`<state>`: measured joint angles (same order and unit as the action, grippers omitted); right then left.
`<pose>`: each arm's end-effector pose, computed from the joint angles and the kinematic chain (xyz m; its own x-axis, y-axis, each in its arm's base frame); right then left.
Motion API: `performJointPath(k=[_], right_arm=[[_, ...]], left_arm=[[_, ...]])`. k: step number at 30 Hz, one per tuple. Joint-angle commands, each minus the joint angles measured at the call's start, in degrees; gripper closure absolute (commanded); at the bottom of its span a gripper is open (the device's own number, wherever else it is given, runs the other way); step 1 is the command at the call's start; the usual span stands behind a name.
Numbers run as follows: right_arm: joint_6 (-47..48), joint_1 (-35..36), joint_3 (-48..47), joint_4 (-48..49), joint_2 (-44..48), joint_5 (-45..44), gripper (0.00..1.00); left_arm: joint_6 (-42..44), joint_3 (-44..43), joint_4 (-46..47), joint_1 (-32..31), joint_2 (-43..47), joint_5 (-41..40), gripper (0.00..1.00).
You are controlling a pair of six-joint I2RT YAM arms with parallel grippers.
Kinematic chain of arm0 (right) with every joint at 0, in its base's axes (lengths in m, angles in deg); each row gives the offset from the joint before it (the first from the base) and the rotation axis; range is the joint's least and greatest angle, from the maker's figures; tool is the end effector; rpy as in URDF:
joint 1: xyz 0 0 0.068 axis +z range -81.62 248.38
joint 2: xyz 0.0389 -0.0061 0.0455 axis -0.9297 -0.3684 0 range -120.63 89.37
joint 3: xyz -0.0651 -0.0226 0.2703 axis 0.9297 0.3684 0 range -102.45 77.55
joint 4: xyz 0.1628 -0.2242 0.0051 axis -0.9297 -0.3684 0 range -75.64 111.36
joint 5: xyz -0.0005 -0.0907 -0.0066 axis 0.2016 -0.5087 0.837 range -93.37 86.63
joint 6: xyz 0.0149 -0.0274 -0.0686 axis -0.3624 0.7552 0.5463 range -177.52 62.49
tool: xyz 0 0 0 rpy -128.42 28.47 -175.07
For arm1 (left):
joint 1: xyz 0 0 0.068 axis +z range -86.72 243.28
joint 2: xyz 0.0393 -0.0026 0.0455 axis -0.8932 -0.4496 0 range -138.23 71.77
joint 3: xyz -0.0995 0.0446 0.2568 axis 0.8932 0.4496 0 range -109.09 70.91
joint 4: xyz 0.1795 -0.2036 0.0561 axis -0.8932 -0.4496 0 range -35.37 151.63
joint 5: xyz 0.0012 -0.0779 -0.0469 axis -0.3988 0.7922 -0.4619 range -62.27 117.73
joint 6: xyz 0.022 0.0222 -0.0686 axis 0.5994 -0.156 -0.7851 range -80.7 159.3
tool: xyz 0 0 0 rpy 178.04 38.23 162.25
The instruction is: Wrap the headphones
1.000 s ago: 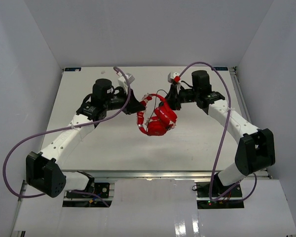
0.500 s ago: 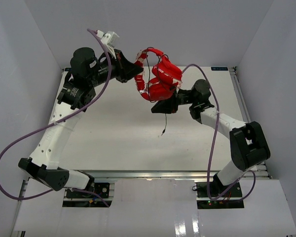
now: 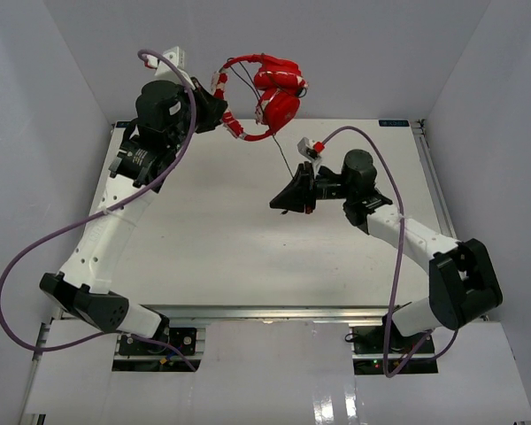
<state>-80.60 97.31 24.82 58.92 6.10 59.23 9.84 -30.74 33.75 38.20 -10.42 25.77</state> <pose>0.2761 0.2170 0.3133 -0.2912 0.0453 -0.9556 -0.9562 -0.0447 0.2893 0.3143 -0.1447 0.5050 -0.3087 -0.3981 -0.8638 0.2770 0.8312 -0.4821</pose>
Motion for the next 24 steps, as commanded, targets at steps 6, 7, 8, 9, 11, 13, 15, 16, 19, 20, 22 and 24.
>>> performJointPath(k=[6, 7, 8, 9, 11, 13, 15, 16, 19, 20, 22, 24], right_arm=[[48.9, 10.1, -16.4, -57.4, 2.5, -46.7, 0.92], [50.9, 11.7, -17.1, -59.7, 1.7, -50.2, 0.92], [55.5, 13.6, -17.6, -61.8, 0.5, -58.4, 0.92], [59.1, 14.9, -17.7, -62.9, -0.3, -64.5, 0.92], [63.5, 16.5, -17.6, -63.8, -1.2, -74.0, 0.92], [68.7, 18.6, -16.4, -62.2, -1.5, -79.4, 0.92], [75.2, 20.0, -14.8, -58.8, -1.1, -87.8, 0.92], [77.7, 20.2, -14.2, -56.2, -0.8, -90.4, 0.92], [84.9, 20.1, -11.7, -48.5, 0.5, -93.6, 0.92], [88.2, 20.0, -9.9, -44.3, 1.0, -93.0, 0.92], [92.1, 20.1, -6.2, -37.9, 1.4, -90.5, 0.92], [96.0, 20.1, -2.2, -27.9, 1.0, -87.0, 0.92]], left_arm=[[4.5, 5.2, -1.3, -0.1, -9.2, -14.6, 1.00], [5.9, 5.5, -2.2, -0.1, -10.9, -14.0, 1.00], [7.7, 5.8, -3.5, -0.3, -12.7, -13.1, 1.00], [8.9, 6.5, -4.3, -0.7, -14.4, -12.2, 1.00], [11.2, 8.2, -5.0, -1.5, -17.0, -11.2, 1.00], [13.2, 9.4, -6.0, -2.2, -18.4, -10.1, 1.00], [14.7, 10.5, -8.3, -2.3, -20.4, -7.1, 1.00], [16.0, 11.1, -9.0, -2.3, -20.9, -5.4, 1.00], [18.7, 14.6, -8.8, -2.4, -20.4, 2.3, 1.00], [20.0, 16.3, -8.2, -2.4, -20.0, 6.2, 1.00], [21.7, 18.7, -6.9, -2.4, -18.3, 12.0, 1.00], [23.6, 20.7, -6.1, -2.4, -17.3, 18.6, 1.00]])
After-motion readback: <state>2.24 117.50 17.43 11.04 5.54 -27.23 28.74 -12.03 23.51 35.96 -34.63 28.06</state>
